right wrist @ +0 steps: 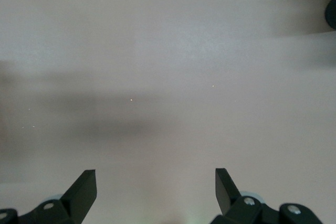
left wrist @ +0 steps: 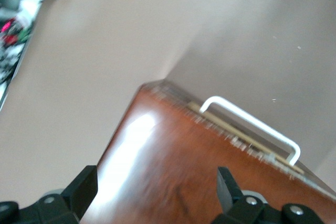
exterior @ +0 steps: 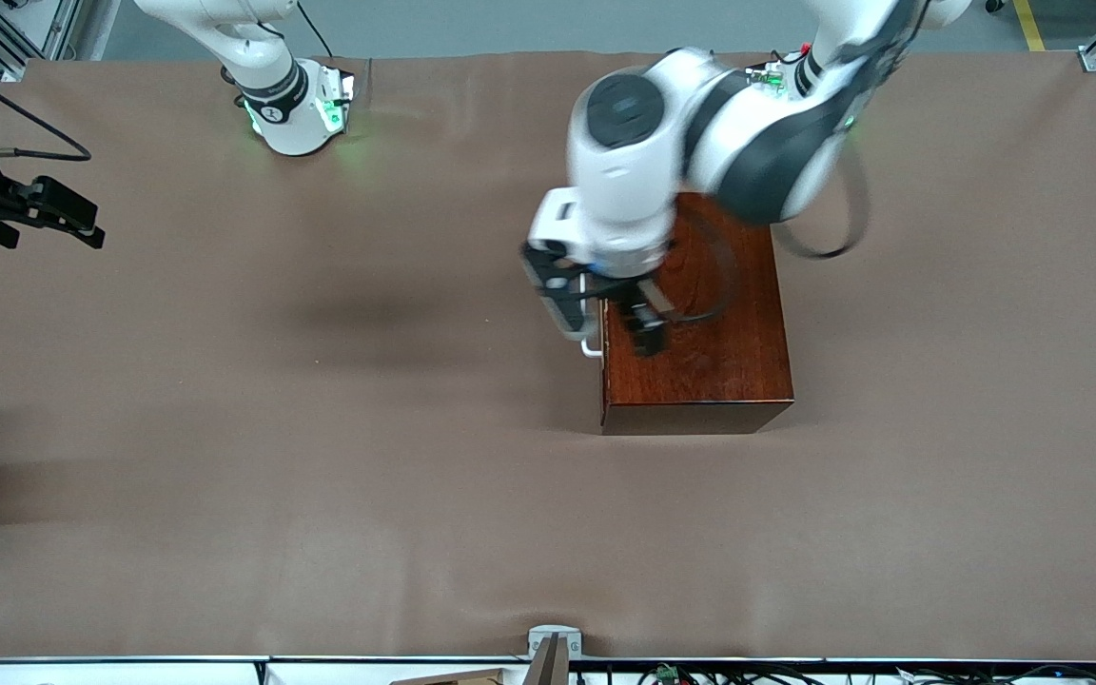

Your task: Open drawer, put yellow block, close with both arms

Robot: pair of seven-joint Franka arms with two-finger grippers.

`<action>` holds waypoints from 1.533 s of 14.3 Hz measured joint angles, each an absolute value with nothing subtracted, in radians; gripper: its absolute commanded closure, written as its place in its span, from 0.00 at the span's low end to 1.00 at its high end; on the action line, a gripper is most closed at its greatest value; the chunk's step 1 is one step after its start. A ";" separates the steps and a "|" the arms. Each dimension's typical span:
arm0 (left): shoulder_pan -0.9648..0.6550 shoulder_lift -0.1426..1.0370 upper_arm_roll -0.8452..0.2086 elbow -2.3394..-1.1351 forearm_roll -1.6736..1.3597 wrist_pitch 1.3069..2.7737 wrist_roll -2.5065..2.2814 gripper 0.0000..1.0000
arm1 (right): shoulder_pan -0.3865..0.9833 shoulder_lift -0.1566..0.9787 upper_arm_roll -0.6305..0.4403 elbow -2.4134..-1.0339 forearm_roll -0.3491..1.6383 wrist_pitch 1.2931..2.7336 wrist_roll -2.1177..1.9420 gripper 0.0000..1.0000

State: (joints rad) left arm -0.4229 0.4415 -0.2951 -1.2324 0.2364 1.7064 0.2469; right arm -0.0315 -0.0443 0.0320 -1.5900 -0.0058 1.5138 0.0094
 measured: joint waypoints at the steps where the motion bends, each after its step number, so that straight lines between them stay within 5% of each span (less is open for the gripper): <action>1: -0.377 0.405 -0.294 -1.233 0.223 1.672 0.233 0.00 | -0.031 -0.044 0.032 -1.590 -0.006 1.514 0.009 0.00; 10: 0.065 0.257 -0.280 -1.244 0.120 1.509 0.215 0.00 | -0.030 -0.044 0.035 -1.590 -0.006 1.514 0.009 0.00; 16: -0.039 0.152 0.019 -1.352 0.018 1.489 0.139 0.00 | -0.005 -0.044 0.041 -1.584 -0.006 1.514 0.009 0.00; 22: -0.081 0.053 0.042 -1.540 0.002 1.627 -0.015 0.00 | -0.025 -0.042 0.024 -1.583 -0.005 1.516 0.010 0.00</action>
